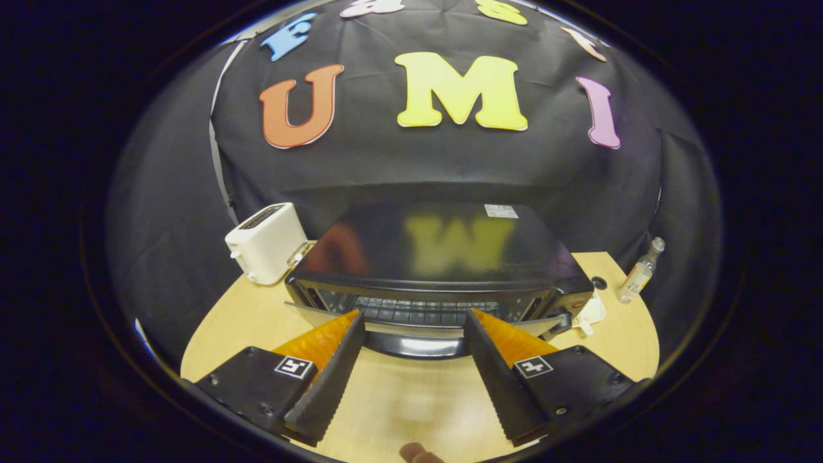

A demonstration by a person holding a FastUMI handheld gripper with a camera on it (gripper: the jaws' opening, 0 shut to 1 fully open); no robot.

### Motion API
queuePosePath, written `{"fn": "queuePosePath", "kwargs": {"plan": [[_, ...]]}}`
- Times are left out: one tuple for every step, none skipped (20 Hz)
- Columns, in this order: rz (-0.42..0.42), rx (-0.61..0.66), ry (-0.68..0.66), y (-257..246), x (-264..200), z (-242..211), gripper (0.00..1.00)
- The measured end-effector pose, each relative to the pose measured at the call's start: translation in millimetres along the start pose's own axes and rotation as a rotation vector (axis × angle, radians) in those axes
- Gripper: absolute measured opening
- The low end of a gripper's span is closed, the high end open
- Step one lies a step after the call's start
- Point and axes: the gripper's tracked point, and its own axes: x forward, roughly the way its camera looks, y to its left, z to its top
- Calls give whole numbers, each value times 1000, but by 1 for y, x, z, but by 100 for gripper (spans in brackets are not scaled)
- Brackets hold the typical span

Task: Open the toaster oven, put the food inside, and close the toaster oven door.

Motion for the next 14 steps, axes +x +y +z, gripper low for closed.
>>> {"fn": "queuePosePath", "kwargs": {"plan": [[1, -3, 0, 0, -3, -4, 99], [3, -12, -2, 1, -6, -9, 99], [3, -17, -5, 1, -9, -13, 99], [2, -21, -8, 2, -12, -17, 99], [1, -27, -11, 2, -14, -21, 99], [-1, -33, -10, 2, -16, -25, 99], [-2, -39, -9, 3, -19, -31, 99], [-4, -44, -11, 3, -23, -36, 99], [-7, -50, -14, 3, -24, -40, 99], [-9, -58, -13, 3, -28, -47, 99], [-14, -61, -20, 4, -31, -53, 99], [-18, -67, -21, 4, -33, -59, 99], [-24, -69, -27, 5, -34, -64, 99], [-30, -74, -30, 5, -36, -70, 99]]}}
